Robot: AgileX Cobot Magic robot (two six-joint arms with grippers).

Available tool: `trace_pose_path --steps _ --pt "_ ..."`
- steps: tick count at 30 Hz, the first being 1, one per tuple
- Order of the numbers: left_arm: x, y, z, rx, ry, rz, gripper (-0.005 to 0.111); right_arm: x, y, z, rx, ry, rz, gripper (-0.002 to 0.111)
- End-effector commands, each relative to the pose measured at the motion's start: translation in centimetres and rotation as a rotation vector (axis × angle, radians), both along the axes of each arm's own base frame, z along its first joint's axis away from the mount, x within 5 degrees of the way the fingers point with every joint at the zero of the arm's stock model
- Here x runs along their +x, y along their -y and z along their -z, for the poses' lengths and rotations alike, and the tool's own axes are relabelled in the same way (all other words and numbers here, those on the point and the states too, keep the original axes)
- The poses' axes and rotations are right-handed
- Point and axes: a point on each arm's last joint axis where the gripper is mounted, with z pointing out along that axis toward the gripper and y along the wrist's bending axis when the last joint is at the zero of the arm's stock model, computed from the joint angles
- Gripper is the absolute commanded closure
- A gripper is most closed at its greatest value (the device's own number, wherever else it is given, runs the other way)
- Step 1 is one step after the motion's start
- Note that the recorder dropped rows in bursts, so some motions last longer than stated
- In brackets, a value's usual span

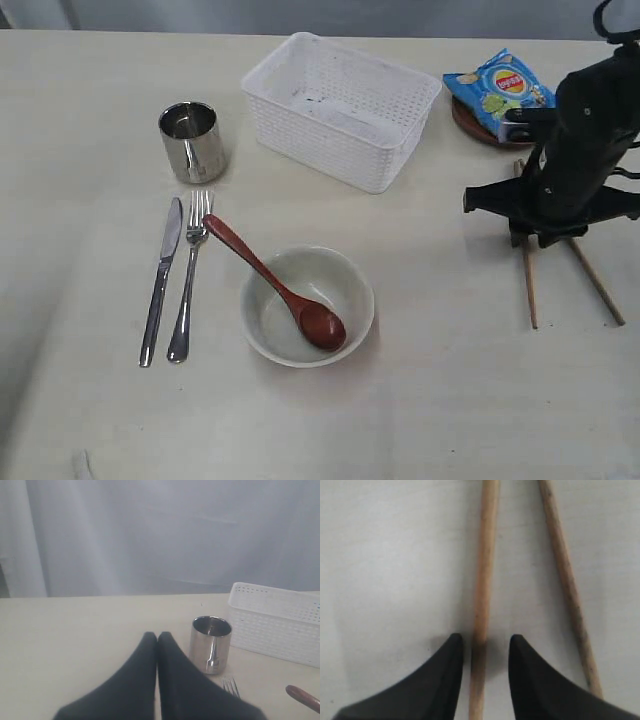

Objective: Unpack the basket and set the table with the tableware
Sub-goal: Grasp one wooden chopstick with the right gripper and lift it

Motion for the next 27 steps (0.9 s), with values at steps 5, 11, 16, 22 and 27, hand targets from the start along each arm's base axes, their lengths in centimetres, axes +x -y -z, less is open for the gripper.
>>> trace_pose_path --steps 5,11,16,22,27 --pt "0.0 0.0 0.0 -0.001 0.007 0.001 0.107 -0.2 0.5 2.8 0.150 -0.118 -0.002 0.086" --pt "0.0 0.0 0.0 -0.001 0.007 0.001 0.107 -0.5 0.5 3.1 0.150 -0.154 -0.018 0.109" --pt "0.0 0.0 0.0 -0.001 0.007 0.001 0.107 -0.6 0.0 0.0 0.162 -0.090 -0.038 0.109" --pt "0.0 0.0 0.0 -0.001 0.007 0.001 0.107 -2.0 -2.4 -6.0 0.191 0.061 -0.141 0.109" --pt "0.0 0.0 0.0 -0.001 0.007 0.001 0.107 -4.4 -5.8 -10.2 0.228 0.175 -0.288 0.109"
